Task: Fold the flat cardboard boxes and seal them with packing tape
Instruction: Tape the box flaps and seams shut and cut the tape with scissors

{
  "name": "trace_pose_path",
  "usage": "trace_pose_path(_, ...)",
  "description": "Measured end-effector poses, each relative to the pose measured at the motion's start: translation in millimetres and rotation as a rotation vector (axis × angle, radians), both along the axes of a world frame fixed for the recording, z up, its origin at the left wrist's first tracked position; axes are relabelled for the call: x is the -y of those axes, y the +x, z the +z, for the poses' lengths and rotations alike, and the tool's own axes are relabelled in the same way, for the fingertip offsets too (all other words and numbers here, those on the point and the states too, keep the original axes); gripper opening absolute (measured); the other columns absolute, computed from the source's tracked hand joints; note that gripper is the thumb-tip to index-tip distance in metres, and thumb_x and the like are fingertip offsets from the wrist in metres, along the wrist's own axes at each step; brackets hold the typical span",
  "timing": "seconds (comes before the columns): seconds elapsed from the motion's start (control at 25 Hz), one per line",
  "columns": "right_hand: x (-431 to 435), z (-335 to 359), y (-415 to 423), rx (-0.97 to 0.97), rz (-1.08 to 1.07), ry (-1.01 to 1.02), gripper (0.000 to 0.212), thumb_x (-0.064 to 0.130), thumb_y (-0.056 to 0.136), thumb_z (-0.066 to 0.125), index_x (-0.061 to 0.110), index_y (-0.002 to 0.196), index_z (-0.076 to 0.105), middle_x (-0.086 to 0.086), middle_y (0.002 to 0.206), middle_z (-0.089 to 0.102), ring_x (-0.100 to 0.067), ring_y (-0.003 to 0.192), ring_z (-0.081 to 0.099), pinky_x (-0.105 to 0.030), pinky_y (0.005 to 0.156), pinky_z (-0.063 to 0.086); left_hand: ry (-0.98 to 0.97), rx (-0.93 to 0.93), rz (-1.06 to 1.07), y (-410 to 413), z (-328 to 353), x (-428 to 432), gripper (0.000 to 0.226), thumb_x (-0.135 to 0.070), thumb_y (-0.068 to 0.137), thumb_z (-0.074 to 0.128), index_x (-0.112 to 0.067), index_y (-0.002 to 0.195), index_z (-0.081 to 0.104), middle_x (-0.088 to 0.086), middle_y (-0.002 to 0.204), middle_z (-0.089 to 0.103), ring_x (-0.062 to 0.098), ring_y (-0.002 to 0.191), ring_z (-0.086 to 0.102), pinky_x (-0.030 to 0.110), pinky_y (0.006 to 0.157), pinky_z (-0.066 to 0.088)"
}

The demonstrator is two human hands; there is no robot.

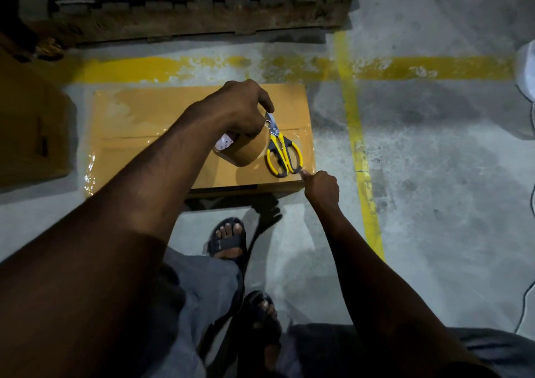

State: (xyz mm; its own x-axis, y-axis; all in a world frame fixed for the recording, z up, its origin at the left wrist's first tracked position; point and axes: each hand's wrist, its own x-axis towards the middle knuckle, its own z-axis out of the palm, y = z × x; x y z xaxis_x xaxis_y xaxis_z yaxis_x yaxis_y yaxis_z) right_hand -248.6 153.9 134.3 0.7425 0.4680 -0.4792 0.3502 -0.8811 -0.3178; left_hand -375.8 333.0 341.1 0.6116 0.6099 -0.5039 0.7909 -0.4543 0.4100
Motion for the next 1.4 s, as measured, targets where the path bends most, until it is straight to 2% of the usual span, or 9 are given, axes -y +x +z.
trace_pose_path(0.16, -13.1, 1.6, 8.1, 0.002, -0.009, 0.076, 0.041, 0.034, 0.091, 0.066, -0.002, 0.109, 0.060, -0.026, 0.114, 0.062, -0.042, 0.113, 0.055, -0.041, 0.087, 0.046, -0.067, 0.045, 0.028, -3.1, 3.6, 1.1, 0.055, -0.002, 0.079, 0.068, -0.029, 0.127, 0.061, 0.010, 0.135, 0.052, 0.023, 0.092, 0.051, 0.026, 0.060, 0.043)
trace_pose_path(0.28, -20.0, 4.8, 7.9, -0.053, -0.035, 0.170, 0.037, 0.026, 0.087, 0.067, 0.010, 0.119, 0.058, -0.021, 0.116, 0.064, -0.041, 0.111, 0.058, -0.040, 0.085, 0.048, -0.130, 0.140, 0.055, -7.8, 8.1, 1.2, 0.048, -0.005, 0.082, 0.065, -0.022, 0.127, 0.063, 0.009, 0.130, 0.057, 0.025, 0.098, 0.057, 0.031, 0.071, 0.053)
trace_pose_path(0.48, -56.9, 19.3, -25.5, 0.287, 0.184, 0.162, 0.069, 0.050, 0.085, 0.064, 0.018, 0.140, 0.040, -0.013, 0.131, 0.048, -0.038, 0.117, 0.047, -0.047, 0.090, 0.043, -0.162, 0.243, 0.097, -11.6, 9.6, 0.1, 0.040, -0.006, 0.084, 0.066, -0.017, 0.123, 0.067, 0.003, 0.122, 0.063, 0.013, 0.086, 0.053, 0.020, 0.061, 0.048)
trace_pose_path(0.56, -65.8, 15.3, -39.1, 0.257, 0.271, 0.035, 0.089, 0.062, 0.075, 0.070, 0.018, 0.142, 0.033, -0.015, 0.131, 0.042, -0.039, 0.117, 0.043, -0.048, 0.091, 0.042, -0.145, 0.277, 0.089, -11.9, 11.9, -0.4, 0.037, -0.008, 0.084, 0.067, -0.018, 0.120, 0.069, 0.002, 0.119, 0.065, 0.010, 0.083, 0.052, 0.013, 0.049, 0.043)
trace_pose_path(0.68, -70.3, 19.7, -35.9, 0.142, 0.262, -0.006, 0.081, 0.055, 0.075, 0.073, 0.015, 0.137, 0.039, -0.016, 0.133, 0.038, -0.043, 0.119, 0.040, -0.049, 0.093, 0.042, -0.172, 0.336, 0.109, -13.8, 16.7, 0.1, 0.030, -0.006, 0.084, 0.066, -0.019, 0.110, 0.074, 0.006, 0.106, 0.069, 0.018, 0.076, 0.061, 0.020, 0.043, 0.051)
trace_pose_path(0.84, -45.9, 56.5, -22.1, 0.046, 0.232, -0.005, 0.062, 0.049, 0.085, 0.059, 0.012, 0.133, 0.044, -0.017, 0.134, 0.036, -0.043, 0.123, 0.039, -0.053, 0.096, 0.040, -0.220, 0.343, 0.046, -15.1, 27.2, 11.0, 0.033, -0.002, 0.084, 0.066, -0.018, 0.113, 0.072, 0.003, 0.112, 0.069, 0.014, 0.083, 0.064, 0.025, 0.056, 0.054)
trace_pose_path(1.04, 33.3, 139.8, 0.8, 0.138, 0.380, 0.123, 0.060, 0.046, 0.065, 0.054, 0.021, 0.120, 0.057, -0.008, 0.118, 0.044, -0.038, 0.104, 0.046, -0.041, 0.079, 0.043, -0.342, 0.467, 0.077, -26.1, 48.3, 50.9, 0.041, -0.002, 0.087, 0.065, -0.021, 0.122, 0.066, -0.003, 0.125, 0.063, 0.023, 0.102, 0.065, 0.043, 0.067, 0.060)
trace_pose_path(1.24, 99.0, 211.5, 16.3, 0.075, 0.437, 0.260, 0.060, 0.039, 0.052, 0.055, 0.026, 0.111, 0.061, 0.003, 0.106, 0.044, -0.033, 0.097, 0.047, -0.042, 0.080, 0.047, -0.432, 0.651, 0.202, -52.7, 62.5, 112.8, 0.047, 0.000, 0.087, 0.065, -0.020, 0.130, 0.061, -0.009, 0.126, 0.058, 0.013, 0.098, 0.063, 0.038, 0.065, 0.060)
trace_pose_path(1.4, 118.7, 222.5, 16.5, -0.066, 0.500, 0.394, 0.066, 0.040, 0.045, 0.054, 0.029, 0.110, 0.062, 0.008, 0.102, 0.045, -0.023, 0.093, 0.049, -0.039, 0.075, 0.047, -0.350, 0.664, 0.080, -69.2, 56.4, 139.9, 0.055, 0.000, 0.084, 0.068, -0.037, 0.124, 0.057, -0.011, 0.126, 0.058, 0.005, 0.121, 0.050, 0.018, 0.098, 0.040)
